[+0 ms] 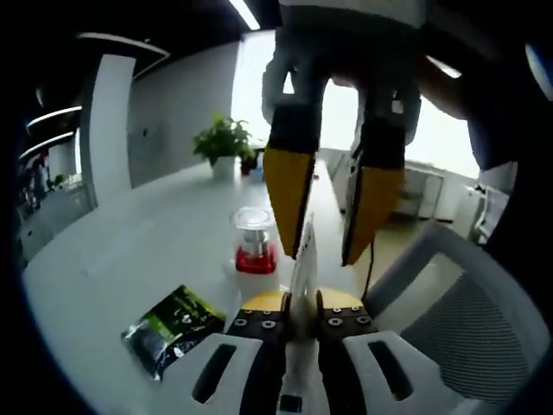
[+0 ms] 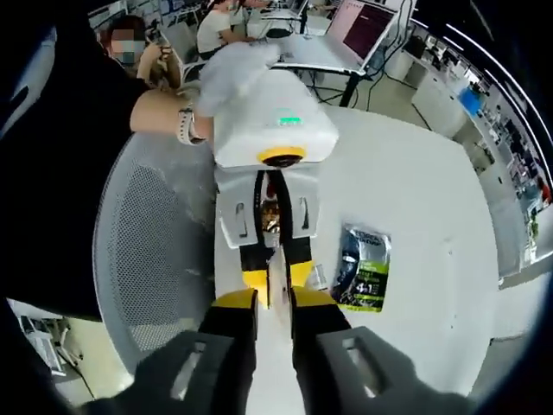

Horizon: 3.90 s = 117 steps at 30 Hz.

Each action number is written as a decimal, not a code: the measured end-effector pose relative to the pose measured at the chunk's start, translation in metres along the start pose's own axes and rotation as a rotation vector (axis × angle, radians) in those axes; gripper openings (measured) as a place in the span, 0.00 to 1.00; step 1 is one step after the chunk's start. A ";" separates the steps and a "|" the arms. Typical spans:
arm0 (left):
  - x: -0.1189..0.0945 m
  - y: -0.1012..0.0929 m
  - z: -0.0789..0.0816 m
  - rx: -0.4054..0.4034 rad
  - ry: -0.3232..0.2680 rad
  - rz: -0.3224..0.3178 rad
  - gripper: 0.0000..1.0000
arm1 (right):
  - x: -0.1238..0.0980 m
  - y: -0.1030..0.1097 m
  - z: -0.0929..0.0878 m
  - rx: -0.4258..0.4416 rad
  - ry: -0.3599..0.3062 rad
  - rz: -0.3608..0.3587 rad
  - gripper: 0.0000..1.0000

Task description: Arrange the skincare products in the storage area until every visible bottle or jar stands upright without overlapping.

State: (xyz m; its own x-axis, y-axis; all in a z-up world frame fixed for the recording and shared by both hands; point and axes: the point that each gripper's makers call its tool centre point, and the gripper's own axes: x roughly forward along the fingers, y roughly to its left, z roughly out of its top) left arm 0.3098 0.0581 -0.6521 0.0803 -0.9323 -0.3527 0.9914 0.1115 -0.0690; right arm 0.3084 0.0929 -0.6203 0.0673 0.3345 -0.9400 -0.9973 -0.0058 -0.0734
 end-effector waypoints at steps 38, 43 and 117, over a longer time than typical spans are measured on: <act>-0.004 0.029 -0.029 -0.030 0.098 0.112 0.14 | 0.013 -0.030 -0.011 -0.103 0.150 0.008 0.03; -0.003 0.035 -0.030 -0.020 0.096 0.148 0.14 | 0.012 -0.037 -0.013 -0.081 0.142 0.017 0.03; -0.019 0.038 -0.027 -0.052 0.128 0.179 0.32 | 0.005 -0.038 -0.047 0.144 0.085 -0.141 0.92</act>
State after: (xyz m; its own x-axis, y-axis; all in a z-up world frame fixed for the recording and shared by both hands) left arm 0.3433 0.0894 -0.6735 0.2376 -0.8449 -0.4792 0.9556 0.2920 -0.0411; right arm 0.3483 0.0507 -0.6376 0.2027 0.2416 -0.9490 -0.9713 0.1725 -0.1636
